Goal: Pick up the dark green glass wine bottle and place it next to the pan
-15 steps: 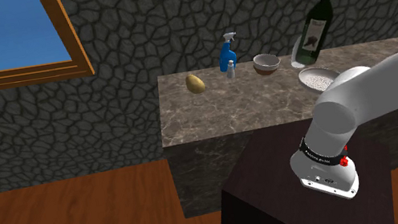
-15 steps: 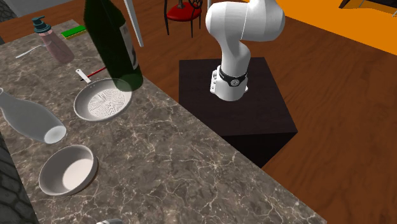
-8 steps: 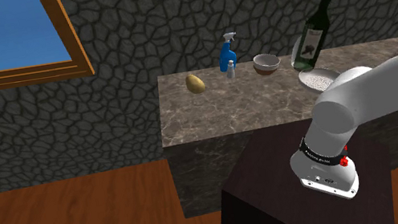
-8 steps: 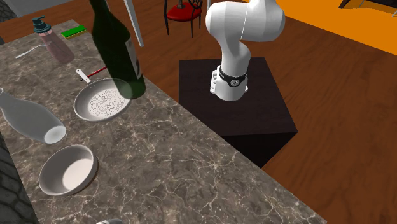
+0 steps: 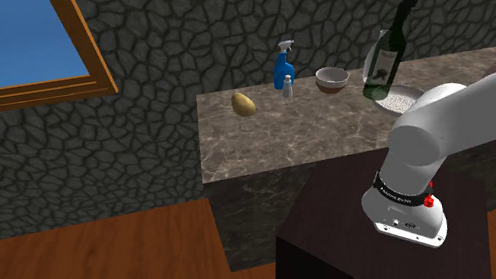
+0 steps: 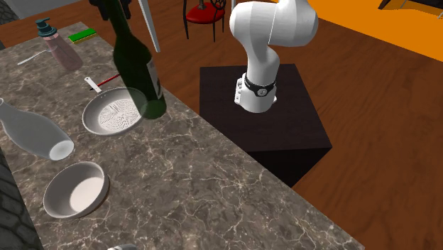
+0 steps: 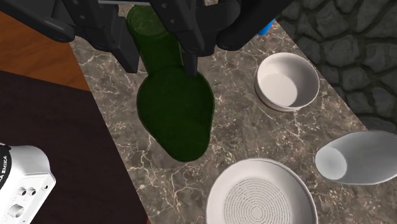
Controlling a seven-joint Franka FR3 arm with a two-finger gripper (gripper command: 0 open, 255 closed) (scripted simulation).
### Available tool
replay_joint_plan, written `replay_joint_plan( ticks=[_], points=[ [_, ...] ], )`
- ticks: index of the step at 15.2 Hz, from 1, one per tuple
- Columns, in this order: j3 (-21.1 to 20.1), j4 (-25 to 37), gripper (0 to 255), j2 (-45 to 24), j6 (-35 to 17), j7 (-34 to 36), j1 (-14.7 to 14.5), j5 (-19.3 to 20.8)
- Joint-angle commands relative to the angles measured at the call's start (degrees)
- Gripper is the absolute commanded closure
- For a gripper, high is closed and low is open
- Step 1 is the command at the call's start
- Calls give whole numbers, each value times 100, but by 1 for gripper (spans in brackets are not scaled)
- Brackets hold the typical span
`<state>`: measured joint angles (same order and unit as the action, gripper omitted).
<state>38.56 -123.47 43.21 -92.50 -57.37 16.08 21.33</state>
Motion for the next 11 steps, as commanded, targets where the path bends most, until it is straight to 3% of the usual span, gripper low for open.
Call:
replay_joint_plan(
  ticks=[1,11],
  points=[
    [53,-142,255,20,-135,-2,13,39],
    [292,-934,255,144,-823,40,117,261]
  ],
)
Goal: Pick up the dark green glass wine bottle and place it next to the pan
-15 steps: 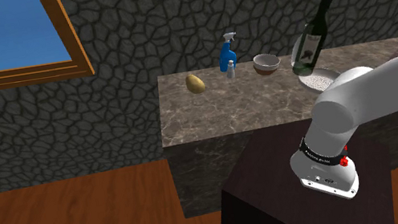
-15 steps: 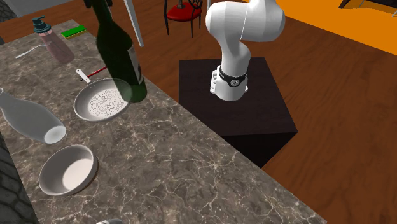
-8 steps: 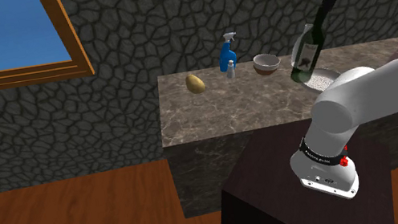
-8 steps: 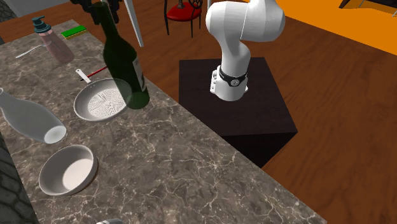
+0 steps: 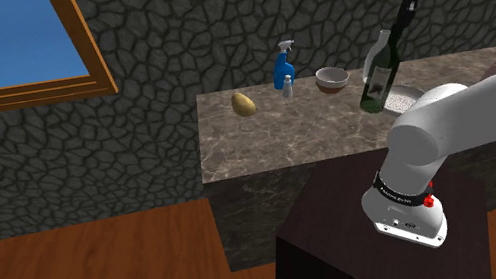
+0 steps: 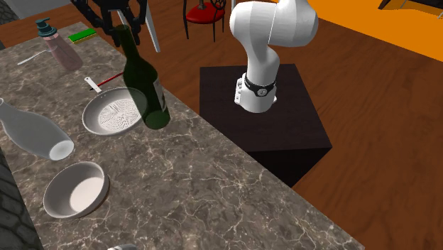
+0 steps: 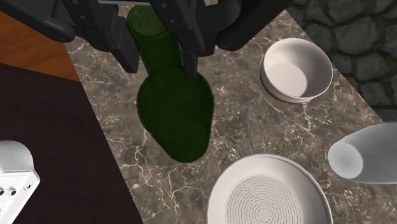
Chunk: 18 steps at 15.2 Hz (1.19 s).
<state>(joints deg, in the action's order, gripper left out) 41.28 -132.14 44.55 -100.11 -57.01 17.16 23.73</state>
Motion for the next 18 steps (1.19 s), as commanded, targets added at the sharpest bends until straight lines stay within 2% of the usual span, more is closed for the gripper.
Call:
replay_joint_plan(
  ticks=[1,13,18],
  points=[
    [49,-140,255,15,-134,8,18,44],
    [457,-945,255,-36,-1018,32,88,342],
    [457,-945,255,-36,-1018,32,88,342]
  ],
)
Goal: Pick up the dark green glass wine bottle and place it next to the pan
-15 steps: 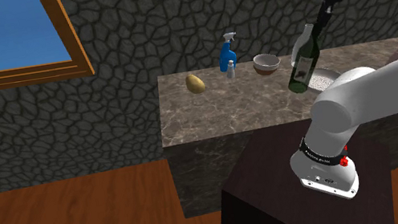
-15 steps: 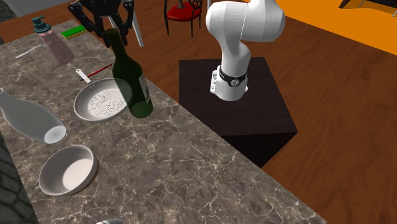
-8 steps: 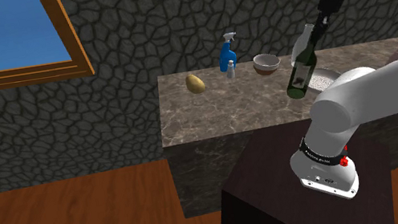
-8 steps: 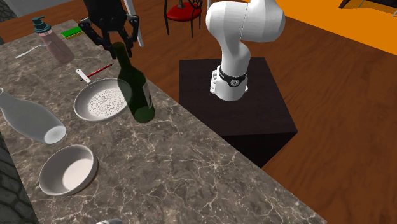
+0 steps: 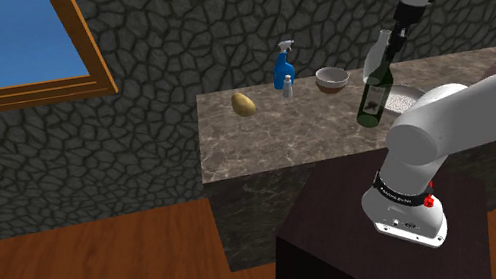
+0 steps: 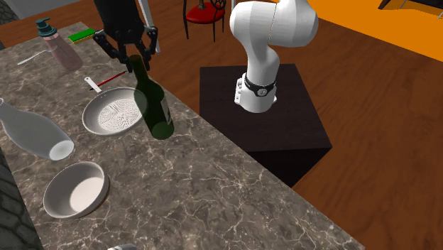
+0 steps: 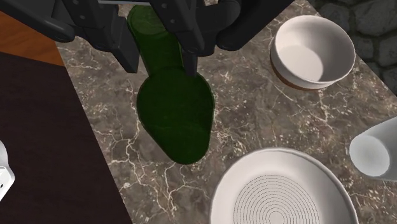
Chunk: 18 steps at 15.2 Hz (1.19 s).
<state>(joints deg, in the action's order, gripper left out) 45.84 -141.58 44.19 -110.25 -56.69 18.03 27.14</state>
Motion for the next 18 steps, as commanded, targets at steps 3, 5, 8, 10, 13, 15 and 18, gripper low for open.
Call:
replay_joint_plan(
  ticks=[3,5,8,10,13,15,18],
  points=[
    [1,-1,0,1,-4,0,1,1],
    [1,-2,0,1,-4,0,1,1],
    [1,-2,0,1,-4,0,1,1],
    [-185,298,0,86,392,-24,11,-108],
    [-335,587,0,127,733,-50,8,-206],
    [-335,587,0,127,733,-50,9,-206],
    [-335,587,0,127,733,-50,8,-206]
  ],
)
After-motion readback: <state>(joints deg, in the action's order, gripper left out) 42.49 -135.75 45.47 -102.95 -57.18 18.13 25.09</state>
